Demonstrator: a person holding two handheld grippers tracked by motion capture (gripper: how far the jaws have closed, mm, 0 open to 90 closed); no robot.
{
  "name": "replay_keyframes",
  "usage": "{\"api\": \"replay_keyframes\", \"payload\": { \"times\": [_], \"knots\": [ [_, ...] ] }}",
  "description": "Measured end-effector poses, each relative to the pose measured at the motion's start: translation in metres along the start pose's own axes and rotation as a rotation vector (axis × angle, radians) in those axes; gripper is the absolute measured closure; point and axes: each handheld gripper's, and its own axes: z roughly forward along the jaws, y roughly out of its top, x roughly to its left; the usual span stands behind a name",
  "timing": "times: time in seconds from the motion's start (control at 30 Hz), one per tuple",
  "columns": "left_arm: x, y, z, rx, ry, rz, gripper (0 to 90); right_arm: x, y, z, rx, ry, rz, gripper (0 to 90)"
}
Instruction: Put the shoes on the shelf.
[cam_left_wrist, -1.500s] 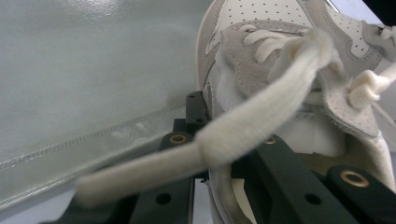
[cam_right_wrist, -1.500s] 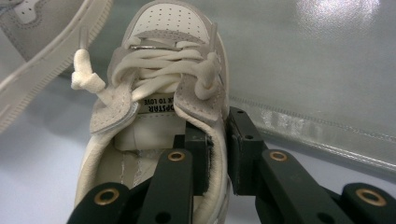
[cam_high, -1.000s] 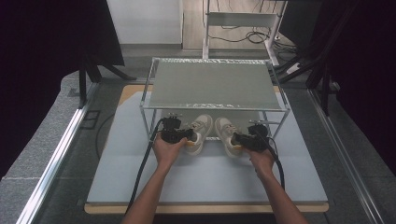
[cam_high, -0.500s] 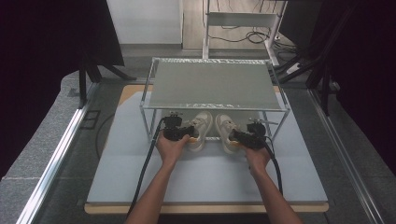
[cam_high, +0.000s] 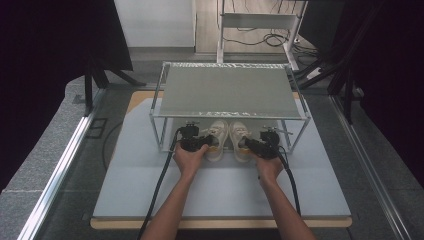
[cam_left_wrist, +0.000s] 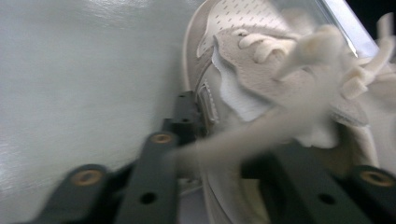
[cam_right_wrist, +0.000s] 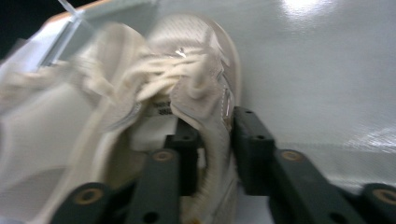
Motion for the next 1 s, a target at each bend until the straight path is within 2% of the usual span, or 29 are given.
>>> {"api": "replay_keyframes", "payload": {
  "times": [0.07, 0.23, 0.37, 0.47, 0.57, 0.63, 0.7, 0.73, 0.77, 0.83, 0.93, 0.97, 1.0],
  "knots": [
    [-0.0029, 0.0004, 0.0017, 0.011, 0.033, 0.013, 58.2, 0.0022, 0.0001, 0.0003, -0.013, -0.001, 0.008, 63.9],
    [-0.0021, -0.0003, 0.0032, 0.009, 0.046, 0.009, 47.4, -0.0029, -0.0002, -0.0013, -0.016, -0.001, 0.001, 55.5],
    [-0.0024, -0.0009, 0.0045, 0.008, 0.083, 0.004, 35.5, -0.0026, -0.0001, -0.0033, -0.027, -0.004, -0.014, 51.2],
    [-0.0032, -0.0012, 0.0054, 0.007, 0.113, 0.004, 28.8, -0.0011, -0.0003, -0.0034, -0.025, -0.028, -0.007, 45.4],
    [-0.0038, 0.0006, 0.0055, 0.026, 0.142, -0.006, 24.7, -0.0018, 0.0000, -0.0032, -0.025, -0.031, -0.020, 44.6],
    [-0.0032, 0.0011, 0.0056, 0.024, 0.134, -0.007, 22.7, -0.0016, 0.0001, -0.0032, -0.025, -0.032, -0.025, 43.7],
    [-0.0043, 0.0025, 0.0056, -0.024, 0.114, -0.044, 17.3, -0.0010, 0.0001, -0.0029, -0.029, -0.037, -0.028, 42.6],
    [-0.0063, 0.0033, 0.0063, -0.044, 0.125, -0.061, 14.1, -0.0008, 0.0000, -0.0025, -0.033, -0.040, -0.033, 41.8],
    [-0.0076, 0.0036, 0.0066, -0.045, 0.125, -0.058, 14.6, -0.0008, 0.0001, -0.0025, -0.034, -0.037, -0.032, 40.9],
    [-0.0060, 0.0033, 0.0041, -0.015, 0.109, -0.023, 14.6, 0.0001, 0.0002, -0.0036, -0.043, -0.035, -0.041, 39.5],
    [-0.0042, 0.0021, 0.0028, -0.032, 0.101, -0.032, 14.0, 0.0033, 0.0003, -0.0071, -0.054, -0.032, -0.046, 37.8],
    [-0.0022, 0.0019, -0.0008, -0.005, 0.085, 0.011, 13.9, 0.0039, 0.0003, -0.0078, -0.059, -0.029, -0.049, 37.2],
    [-0.0038, 0.0017, -0.0020, -0.017, 0.086, 0.008, 13.9, 0.0042, 0.0004, -0.0084, -0.065, -0.028, -0.055, 36.9]
  ]
}}
